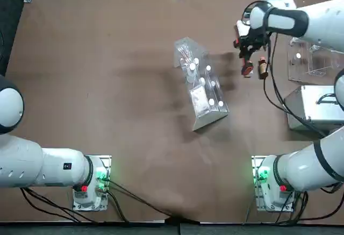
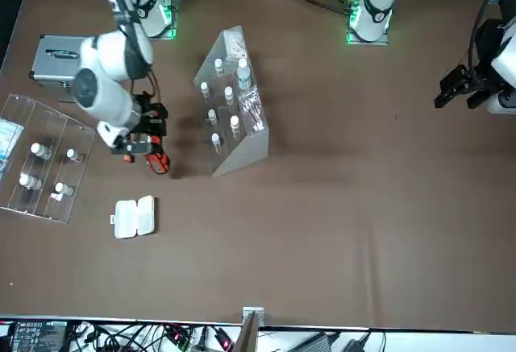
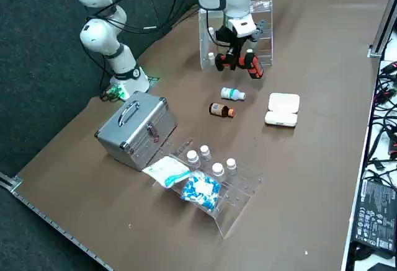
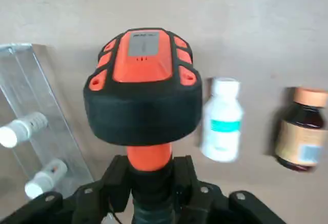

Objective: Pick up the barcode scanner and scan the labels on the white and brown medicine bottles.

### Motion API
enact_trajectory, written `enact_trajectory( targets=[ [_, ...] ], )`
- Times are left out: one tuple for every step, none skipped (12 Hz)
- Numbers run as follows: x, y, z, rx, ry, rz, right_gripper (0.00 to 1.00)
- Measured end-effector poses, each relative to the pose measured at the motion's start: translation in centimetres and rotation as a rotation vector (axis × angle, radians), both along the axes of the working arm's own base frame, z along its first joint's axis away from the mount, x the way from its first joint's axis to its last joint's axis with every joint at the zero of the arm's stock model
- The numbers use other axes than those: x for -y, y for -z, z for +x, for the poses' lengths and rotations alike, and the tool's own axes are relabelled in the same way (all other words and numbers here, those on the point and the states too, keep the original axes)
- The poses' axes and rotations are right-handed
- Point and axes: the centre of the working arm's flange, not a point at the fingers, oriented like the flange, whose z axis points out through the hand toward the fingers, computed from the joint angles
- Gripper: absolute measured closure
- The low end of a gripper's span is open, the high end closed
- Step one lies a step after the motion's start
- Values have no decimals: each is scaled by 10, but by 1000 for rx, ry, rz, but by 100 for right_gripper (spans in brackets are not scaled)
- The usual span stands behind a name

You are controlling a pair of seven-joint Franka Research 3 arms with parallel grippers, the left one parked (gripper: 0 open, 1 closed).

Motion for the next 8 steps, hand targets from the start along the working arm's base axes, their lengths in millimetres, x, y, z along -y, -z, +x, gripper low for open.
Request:
enact_trajectory(
  targets=[
    [-14, 11, -1, 6, 5, -5, 57],
    [-25, 21, -3, 9, 8, -11, 57],
    [-34, 31, -6, 13, 15, -16, 57],
    [-40, 40, -10, 23, 24, -19, 57],
    [-44, 49, -16, 33, 34, -22, 57],
    [-46, 56, -20, 35, 37, -25, 57],
    [-46, 60, -24, 35, 36, -27, 57],
    [-45, 62, -25, 33, 36, -29, 57]
  ],
)
